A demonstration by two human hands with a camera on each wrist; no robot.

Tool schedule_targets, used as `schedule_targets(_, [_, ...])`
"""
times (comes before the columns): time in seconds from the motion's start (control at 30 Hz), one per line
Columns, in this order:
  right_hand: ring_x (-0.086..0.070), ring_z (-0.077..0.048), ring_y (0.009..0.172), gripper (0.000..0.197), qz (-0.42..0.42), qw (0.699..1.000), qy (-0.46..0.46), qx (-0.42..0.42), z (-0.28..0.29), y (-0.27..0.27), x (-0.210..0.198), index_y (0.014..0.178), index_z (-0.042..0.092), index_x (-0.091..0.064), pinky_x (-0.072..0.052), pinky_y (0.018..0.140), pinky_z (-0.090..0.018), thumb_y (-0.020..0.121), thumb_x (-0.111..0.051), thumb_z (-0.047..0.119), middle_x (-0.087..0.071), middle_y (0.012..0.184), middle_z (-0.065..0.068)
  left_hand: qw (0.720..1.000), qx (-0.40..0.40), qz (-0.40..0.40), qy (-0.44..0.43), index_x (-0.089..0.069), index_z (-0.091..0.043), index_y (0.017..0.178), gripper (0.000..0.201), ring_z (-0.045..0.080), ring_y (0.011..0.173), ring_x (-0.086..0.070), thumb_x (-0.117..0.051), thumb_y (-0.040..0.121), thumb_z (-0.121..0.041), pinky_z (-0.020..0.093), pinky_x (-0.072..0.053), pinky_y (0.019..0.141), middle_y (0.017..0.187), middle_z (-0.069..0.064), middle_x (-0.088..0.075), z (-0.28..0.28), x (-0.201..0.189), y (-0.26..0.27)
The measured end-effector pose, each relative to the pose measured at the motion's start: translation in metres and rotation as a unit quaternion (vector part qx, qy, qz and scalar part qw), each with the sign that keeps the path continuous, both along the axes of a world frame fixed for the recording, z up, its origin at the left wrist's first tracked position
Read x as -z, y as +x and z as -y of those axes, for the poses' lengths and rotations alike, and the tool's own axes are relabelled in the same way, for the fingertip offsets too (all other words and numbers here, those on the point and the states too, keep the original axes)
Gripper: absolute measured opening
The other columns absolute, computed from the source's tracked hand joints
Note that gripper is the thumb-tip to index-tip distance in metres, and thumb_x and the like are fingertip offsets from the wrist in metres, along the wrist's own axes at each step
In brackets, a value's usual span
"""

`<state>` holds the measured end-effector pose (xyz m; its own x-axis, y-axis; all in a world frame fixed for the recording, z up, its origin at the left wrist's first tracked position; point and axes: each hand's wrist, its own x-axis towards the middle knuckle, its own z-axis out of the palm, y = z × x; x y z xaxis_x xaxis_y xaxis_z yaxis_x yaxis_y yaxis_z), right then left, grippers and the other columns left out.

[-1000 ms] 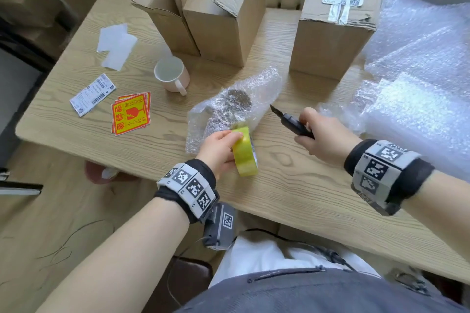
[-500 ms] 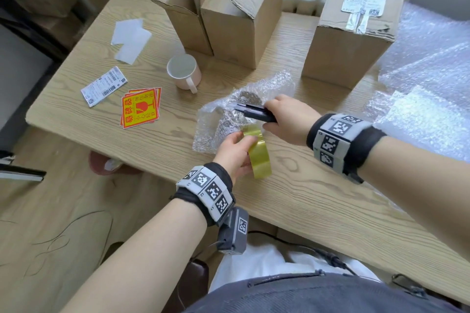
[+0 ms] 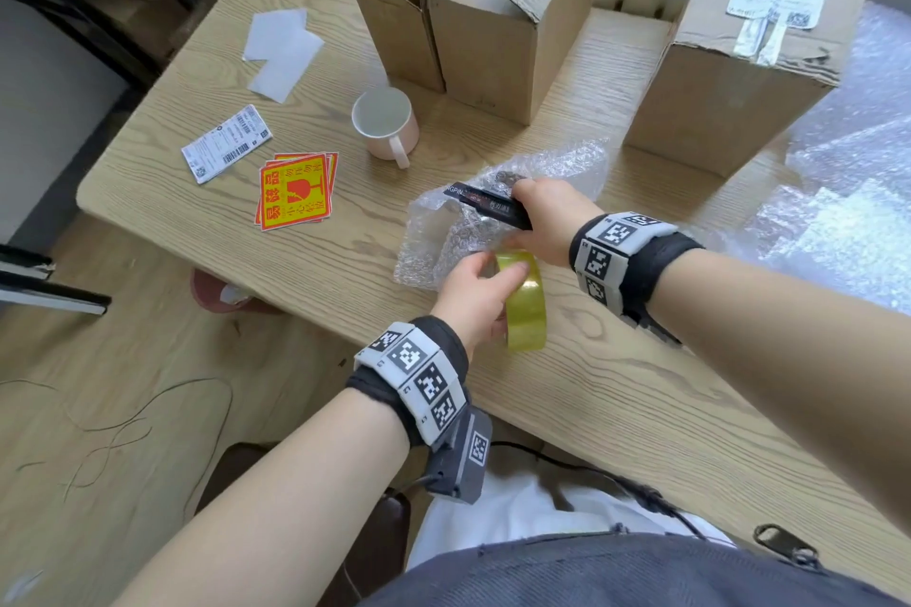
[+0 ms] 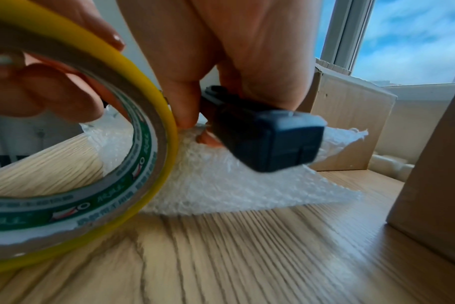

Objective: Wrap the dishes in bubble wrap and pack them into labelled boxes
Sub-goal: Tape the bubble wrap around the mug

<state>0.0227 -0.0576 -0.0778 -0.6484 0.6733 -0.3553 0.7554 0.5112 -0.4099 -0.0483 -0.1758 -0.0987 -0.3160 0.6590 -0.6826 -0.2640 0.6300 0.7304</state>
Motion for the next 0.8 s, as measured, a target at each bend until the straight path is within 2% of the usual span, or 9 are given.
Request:
schedule_targets(0.1, [-0.056,-0.03,0.097,0.031,0.009,1.0,-0.005,-0.005,0.0,0.0,0.0,0.102,0.011,-0.051,-0.045,0.08,-0.036,0.084,-0.069,0.028,-0.049,0.094,-0.007,1.0,-0.004,-0.002,-0.007,-0.046,-0.015,0.136,0.056,0.029,0.102,-0.066,-0.066,0.087,-0.032,0.044,-0.056,0.079,0.118,0.011,-0.063,0.0,0.0,0.001])
schedule_targets(0.17, [-0.055,-0.031,0.099,0.036,0.007,1.0,0.0,-0.006,0.001,0.0,0.001,0.108,0.008,-0.052,-0.047,0.083,-0.037,0.083,-0.069,0.028,-0.054,0.103,-0.011,1.0,0.0,0.006,-0.018,-0.047,-0.012,0.133,0.054,0.027,0.094,-0.068,-0.065,0.088,-0.034,0.04,-0.057,0.075,0.111,0.011,-0.066,-0.001,-0.001,0.0])
schedule_targets(0.27, [-0.055,-0.031,0.101,0.038,0.0,1.0,0.006,0.0,0.002,0.0,0.001,0.111,0.008,-0.052,-0.048,0.085,-0.041,0.084,-0.068,0.028,-0.054,0.109,-0.013,0.997,0.015,0.047,-0.053,-0.06,-0.008,0.105,0.029,0.018,0.066,-0.063,-0.058,0.093,-0.034,0.028,-0.053,0.06,0.081,0.006,-0.065,0.004,-0.004,0.005])
schedule_targets(0.33, [-0.055,-0.031,0.099,0.036,-0.002,1.0,0.004,-0.002,0.001,0.0,0.001,0.111,0.008,-0.052,-0.048,0.084,-0.039,0.084,-0.068,0.027,-0.054,0.107,-0.012,0.994,0.0,0.085,-0.064,-0.062,-0.008,0.101,0.027,0.017,0.06,-0.059,-0.056,0.094,-0.033,0.026,-0.051,0.058,0.074,0.005,-0.063,0.01,-0.004,0.01])
schedule_targets(0.47, [-0.053,-0.026,0.093,0.033,0.003,1.0,-0.002,-0.002,-0.002,-0.002,-0.002,0.108,0.008,-0.053,-0.041,0.076,-0.032,0.085,-0.068,0.026,-0.054,0.102,-0.01,0.996,0.011,0.078,-0.044,-0.058,-0.016,0.107,0.017,0.018,0.064,-0.064,-0.051,0.097,-0.027,0.026,-0.054,0.055,0.083,0.005,-0.065,0.013,-0.003,0.011])
schedule_targets(0.53, [-0.054,-0.027,0.095,0.033,0.008,1.0,-0.003,0.0,-0.001,-0.003,-0.004,0.107,0.009,-0.053,-0.04,0.076,-0.032,0.084,-0.068,0.027,-0.055,0.1,-0.01,0.998,0.011,0.056,-0.038,-0.055,-0.015,0.111,0.018,0.019,0.066,-0.065,-0.051,0.097,-0.027,0.027,-0.055,0.055,0.087,0.005,-0.066,0.015,-0.002,0.011])
schedule_targets(0.6, [-0.055,-0.027,0.094,0.032,0.002,1.0,-0.01,0.004,0.0,-0.001,-0.008,0.104,0.009,-0.054,-0.04,0.074,-0.032,0.083,-0.069,0.028,-0.053,0.094,-0.007,0.999,0.0,0.041,-0.036,-0.054,-0.014,0.113,0.021,0.018,0.065,-0.064,-0.052,0.097,-0.028,0.026,-0.054,0.053,0.085,0.004,-0.064,0.018,-0.001,0.012])
schedule_targets(0.7, [-0.051,-0.022,0.085,0.033,-0.028,0.999,-0.029,0.01,0.004,0.01,-0.018,0.105,0.008,-0.056,-0.037,0.071,-0.028,0.082,-0.07,0.028,-0.053,0.091,-0.004,0.998,-0.021,0.042,-0.03,-0.054,-0.012,0.112,0.02,0.015,0.059,-0.062,-0.051,0.097,-0.025,0.021,-0.049,0.042,0.079,0.003,-0.062,0.02,-0.002,0.015])
schedule_targets(0.8, [-0.049,-0.019,0.083,0.032,-0.049,0.998,-0.042,0.011,0.007,0.025,-0.033,0.106,0.01,-0.057,-0.036,0.07,-0.025,0.082,-0.07,0.026,-0.054,0.093,-0.003,0.999,-0.031,0.037,-0.025,-0.056,-0.012,0.109,0.018,0.017,0.063,-0.062,-0.048,0.099,-0.026,0.021,-0.049,0.043,0.081,0.004,-0.063,0.02,-0.004,0.017])
